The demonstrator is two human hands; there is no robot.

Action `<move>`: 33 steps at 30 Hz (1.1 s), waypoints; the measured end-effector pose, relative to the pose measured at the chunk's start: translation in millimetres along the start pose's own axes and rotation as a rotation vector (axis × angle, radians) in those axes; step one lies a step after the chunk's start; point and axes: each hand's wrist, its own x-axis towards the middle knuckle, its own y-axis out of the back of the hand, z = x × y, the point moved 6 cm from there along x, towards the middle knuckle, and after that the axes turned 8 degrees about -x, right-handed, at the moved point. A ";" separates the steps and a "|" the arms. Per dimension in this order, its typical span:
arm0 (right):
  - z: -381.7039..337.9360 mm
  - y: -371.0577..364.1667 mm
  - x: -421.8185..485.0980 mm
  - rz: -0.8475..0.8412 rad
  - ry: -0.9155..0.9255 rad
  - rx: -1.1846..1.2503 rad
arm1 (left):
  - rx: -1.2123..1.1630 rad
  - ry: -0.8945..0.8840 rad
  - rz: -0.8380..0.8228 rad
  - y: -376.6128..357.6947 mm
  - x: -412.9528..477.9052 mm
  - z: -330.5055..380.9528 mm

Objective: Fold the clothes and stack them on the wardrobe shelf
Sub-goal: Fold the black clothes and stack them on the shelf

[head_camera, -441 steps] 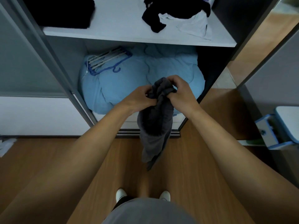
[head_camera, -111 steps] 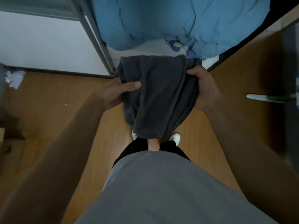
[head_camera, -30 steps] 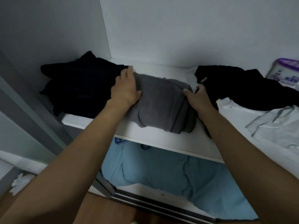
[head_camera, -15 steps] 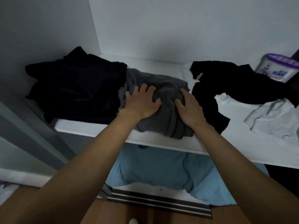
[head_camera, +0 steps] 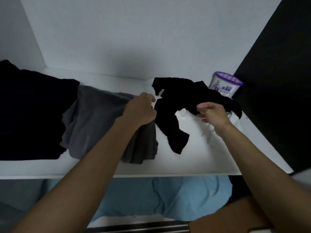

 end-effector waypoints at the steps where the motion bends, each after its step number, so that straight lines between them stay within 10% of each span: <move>1: 7.3 11.7 13.7 0.010 -0.017 -0.021 | 0.008 0.017 -0.051 -11.8 10.7 7.3; 11: 30.0 27.8 143.6 -0.225 0.295 -1.003 | -0.116 0.087 -0.024 -132.2 114.8 42.2; 16: 28.3 47.0 173.9 0.005 0.431 -0.425 | -0.520 0.276 0.158 -156.1 125.0 41.0; 22: 18.7 102.6 159.5 0.126 0.392 0.204 | -1.095 0.643 -0.242 -171.0 130.3 92.1; 28: -17.0 105.6 58.3 -0.181 0.834 0.093 | -1.505 0.477 -0.088 -138.1 125.9 156.1; 33: 8.8 106.6 12.7 -0.164 0.679 0.189 | -1.459 0.348 0.124 -90.2 71.4 155.8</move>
